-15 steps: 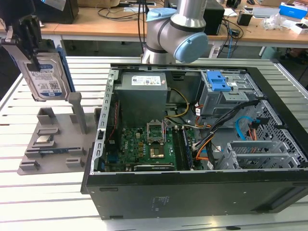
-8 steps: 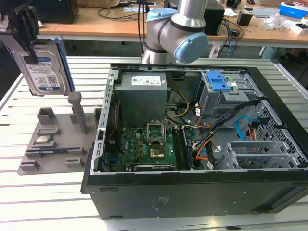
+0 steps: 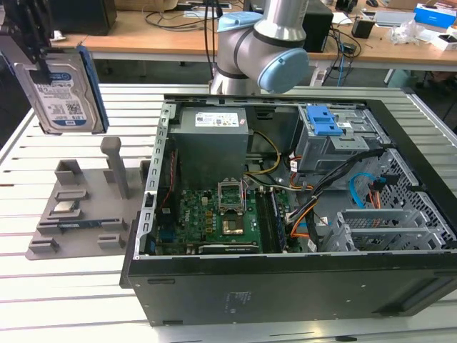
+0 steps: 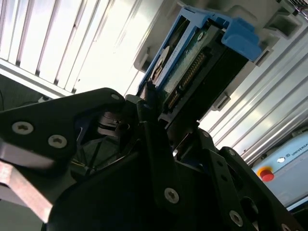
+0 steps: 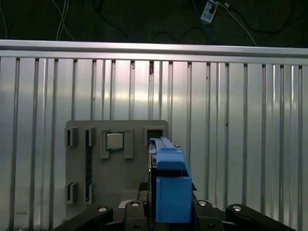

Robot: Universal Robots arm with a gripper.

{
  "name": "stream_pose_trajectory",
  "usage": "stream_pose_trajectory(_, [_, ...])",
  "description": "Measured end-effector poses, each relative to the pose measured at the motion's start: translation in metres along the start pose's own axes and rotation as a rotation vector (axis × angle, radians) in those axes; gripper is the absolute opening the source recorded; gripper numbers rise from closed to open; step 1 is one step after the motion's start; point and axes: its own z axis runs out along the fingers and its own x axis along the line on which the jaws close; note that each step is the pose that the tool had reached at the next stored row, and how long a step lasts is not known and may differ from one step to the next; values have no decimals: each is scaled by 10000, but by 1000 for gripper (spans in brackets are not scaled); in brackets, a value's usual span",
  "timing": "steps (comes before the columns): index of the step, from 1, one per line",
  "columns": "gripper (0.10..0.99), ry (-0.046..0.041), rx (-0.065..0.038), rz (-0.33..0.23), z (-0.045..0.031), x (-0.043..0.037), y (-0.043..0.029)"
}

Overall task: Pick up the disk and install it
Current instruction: 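Pick up the disk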

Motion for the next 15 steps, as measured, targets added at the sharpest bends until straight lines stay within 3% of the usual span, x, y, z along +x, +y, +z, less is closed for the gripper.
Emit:
stream_pose_trajectory(5, [369,-1,-7,-1,-119,-3,-3])
stream_pose_trajectory(10, [369,-1,-18,0,-335,-11,-4])
stream_pose_trajectory(15, [369,-1,-28,0,-473,-16,-7])
